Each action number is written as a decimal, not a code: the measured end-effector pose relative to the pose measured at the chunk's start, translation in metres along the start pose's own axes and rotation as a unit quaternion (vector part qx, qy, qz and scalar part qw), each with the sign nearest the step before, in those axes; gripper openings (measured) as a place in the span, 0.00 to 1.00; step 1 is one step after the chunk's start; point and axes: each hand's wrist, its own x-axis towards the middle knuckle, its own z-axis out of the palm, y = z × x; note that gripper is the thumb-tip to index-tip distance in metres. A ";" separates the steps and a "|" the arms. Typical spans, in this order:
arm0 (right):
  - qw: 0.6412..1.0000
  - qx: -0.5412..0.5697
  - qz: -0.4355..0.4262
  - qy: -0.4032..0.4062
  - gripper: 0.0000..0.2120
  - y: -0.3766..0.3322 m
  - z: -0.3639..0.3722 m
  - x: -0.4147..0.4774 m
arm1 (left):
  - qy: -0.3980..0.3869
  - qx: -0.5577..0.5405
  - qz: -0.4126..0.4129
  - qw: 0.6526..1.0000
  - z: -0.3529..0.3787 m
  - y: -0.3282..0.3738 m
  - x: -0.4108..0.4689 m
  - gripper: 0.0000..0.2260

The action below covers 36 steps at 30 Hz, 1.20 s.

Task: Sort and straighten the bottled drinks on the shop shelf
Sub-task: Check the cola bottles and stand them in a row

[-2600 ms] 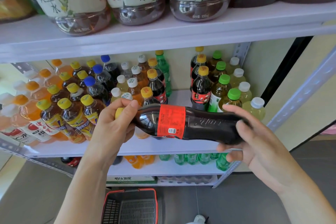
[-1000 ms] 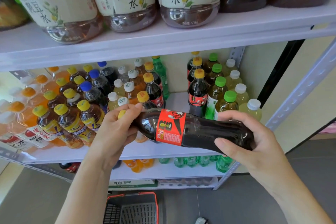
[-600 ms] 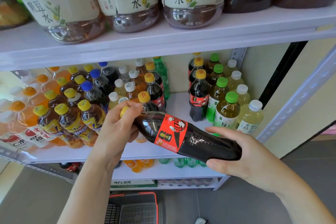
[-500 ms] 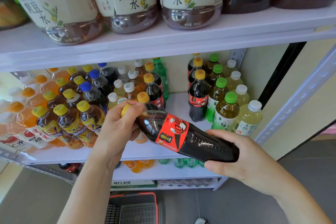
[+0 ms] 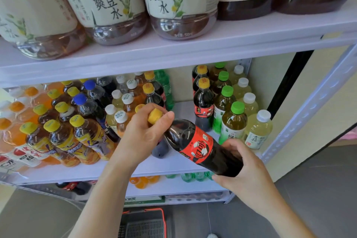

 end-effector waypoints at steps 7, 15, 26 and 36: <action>0.999 -0.038 0.015 0.020 0.29 0.015 0.011 0.007 | -0.023 0.147 0.032 0.988 0.009 -0.004 0.016 0.19; 0.982 -0.184 0.007 -0.048 0.24 0.021 0.014 0.022 | -0.082 0.418 0.205 0.881 0.035 0.000 0.022 0.23; 0.928 -0.308 -0.104 0.184 0.28 0.004 -0.025 0.064 | -0.082 0.427 0.202 0.878 0.065 -0.016 0.052 0.17; 0.927 -0.326 -0.091 0.161 0.31 0.012 -0.024 0.082 | -0.092 0.409 0.169 0.892 0.094 -0.011 0.078 0.19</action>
